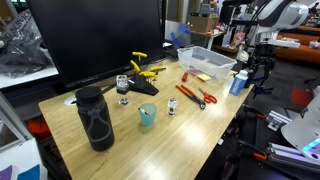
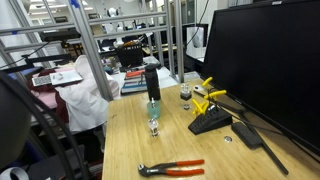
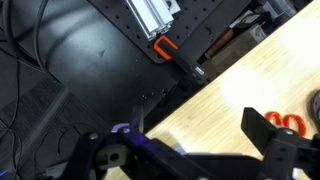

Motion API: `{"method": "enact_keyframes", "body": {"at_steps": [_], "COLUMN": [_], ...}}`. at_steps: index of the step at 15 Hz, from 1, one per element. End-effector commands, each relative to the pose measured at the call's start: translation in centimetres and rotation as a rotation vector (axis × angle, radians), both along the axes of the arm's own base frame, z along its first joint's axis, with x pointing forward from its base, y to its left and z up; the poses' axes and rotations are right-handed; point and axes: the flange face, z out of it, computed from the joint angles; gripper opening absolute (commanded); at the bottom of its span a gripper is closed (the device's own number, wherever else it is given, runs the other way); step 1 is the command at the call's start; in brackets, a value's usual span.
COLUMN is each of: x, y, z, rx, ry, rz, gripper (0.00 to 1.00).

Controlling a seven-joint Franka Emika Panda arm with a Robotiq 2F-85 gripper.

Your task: Move the water bottle to the left.

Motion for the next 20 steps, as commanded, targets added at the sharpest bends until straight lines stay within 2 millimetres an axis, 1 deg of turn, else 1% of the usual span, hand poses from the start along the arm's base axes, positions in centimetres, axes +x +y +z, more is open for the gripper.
{"method": "enact_keyframes", "body": {"at_steps": [1, 3, 5, 7, 8, 10, 13, 17, 18, 20], "x": [-0.2, 0.2, 1.6, 2.6, 2.9, 3.1, 2.9, 3.1, 3.1, 3.2], "y": [1.1, 1.5, 0.6, 0.1, 0.2, 0.5, 1.1, 1.1, 1.2, 1.3], "z": [-1.1, -1.7, -1.6, -1.2, -1.3, -2.0, -3.7, -5.1, -5.4, -5.7], "rx": [-0.088, -0.15, -0.219, -0.284, -0.299, -0.3, -0.285, -0.321, -0.329, -0.348], "ry": [-0.022, -0.051, -0.089, -0.13, -0.13, -0.111, -0.065, -0.043, -0.035, -0.026], "rz": [-0.022, -0.038, -0.06, -0.083, -0.081, -0.071, -0.058, -0.066, -0.062, -0.059], "gripper": [1.0, 1.0, 1.0, 1.0, 1.0, 1.0, 1.0, 1.0, 0.98, 0.86]}}
